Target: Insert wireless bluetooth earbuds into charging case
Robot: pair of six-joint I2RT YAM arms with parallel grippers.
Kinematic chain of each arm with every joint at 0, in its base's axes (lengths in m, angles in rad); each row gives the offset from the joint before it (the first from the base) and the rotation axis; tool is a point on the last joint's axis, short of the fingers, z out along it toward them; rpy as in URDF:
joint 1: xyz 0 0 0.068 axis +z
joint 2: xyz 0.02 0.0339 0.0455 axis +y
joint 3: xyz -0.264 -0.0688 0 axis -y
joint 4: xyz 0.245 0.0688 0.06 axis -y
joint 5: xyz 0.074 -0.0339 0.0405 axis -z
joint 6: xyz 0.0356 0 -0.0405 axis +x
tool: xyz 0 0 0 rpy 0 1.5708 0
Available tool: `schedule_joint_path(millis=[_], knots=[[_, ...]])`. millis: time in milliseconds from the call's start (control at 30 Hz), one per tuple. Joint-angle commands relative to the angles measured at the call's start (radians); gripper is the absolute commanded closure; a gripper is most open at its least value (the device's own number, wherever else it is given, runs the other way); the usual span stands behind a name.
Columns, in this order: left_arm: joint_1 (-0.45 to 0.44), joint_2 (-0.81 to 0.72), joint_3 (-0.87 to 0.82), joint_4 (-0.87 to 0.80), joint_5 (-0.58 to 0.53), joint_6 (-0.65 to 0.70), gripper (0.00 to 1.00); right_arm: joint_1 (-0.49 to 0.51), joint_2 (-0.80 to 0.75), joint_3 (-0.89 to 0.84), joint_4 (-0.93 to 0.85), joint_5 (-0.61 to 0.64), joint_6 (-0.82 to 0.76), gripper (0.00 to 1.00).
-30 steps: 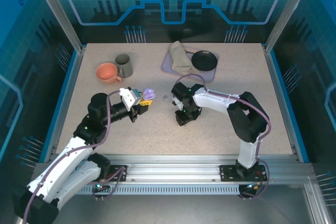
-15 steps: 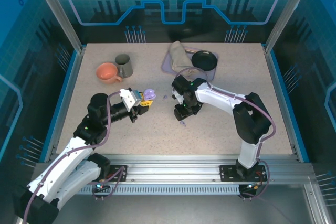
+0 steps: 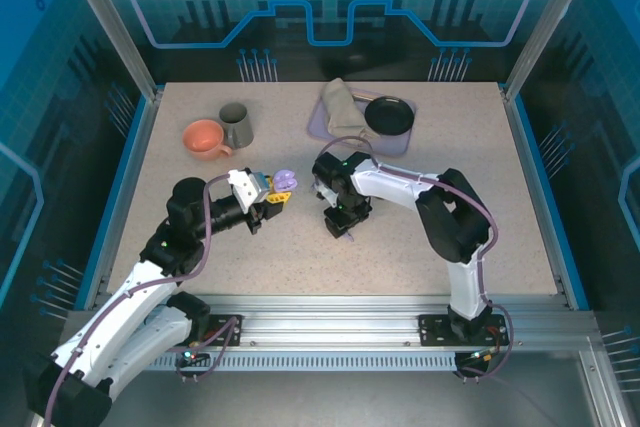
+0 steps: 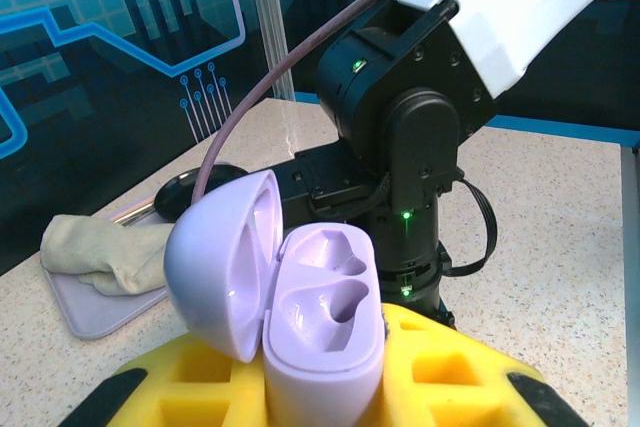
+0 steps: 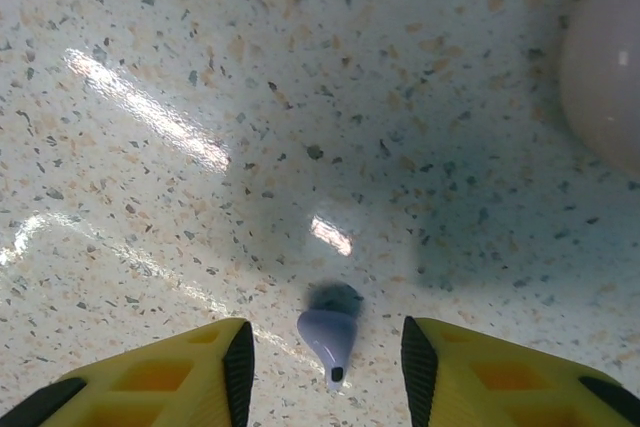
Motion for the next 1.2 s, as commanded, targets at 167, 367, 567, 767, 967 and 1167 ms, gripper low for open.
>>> schedule_joint_path(millis=[167, 367, 567, 767, 967, 1167], knots=[[0.002, -0.004, 0.011, -0.002, 0.025, 0.033, 1.0, 0.031, 0.053, 0.046, -0.076, 0.03, -0.035, 0.57], [0.001, -0.005, 0.009, -0.005, 0.025, 0.033, 1.0, 0.037, 0.064, 0.043, -0.088, 0.032, -0.036, 0.59], [0.001, -0.006, 0.012, -0.006, 0.025, 0.033, 1.0, 0.037, 0.082, 0.046, -0.08, 0.032, -0.033, 0.62], [0.001, -0.008, 0.011, -0.013, 0.023, 0.035, 1.0, 0.04, 0.093, 0.035, -0.067, 0.036, -0.025, 0.65], [0.001, -0.009, 0.015, -0.018, 0.024, 0.036, 1.0, 0.038, 0.094, 0.024, -0.045, 0.038, -0.004, 0.7], [0.0, -0.013, 0.016, -0.023, 0.025, 0.035, 1.0, 0.03, 0.066, 0.006, -0.022, 0.028, 0.008, 0.74]])
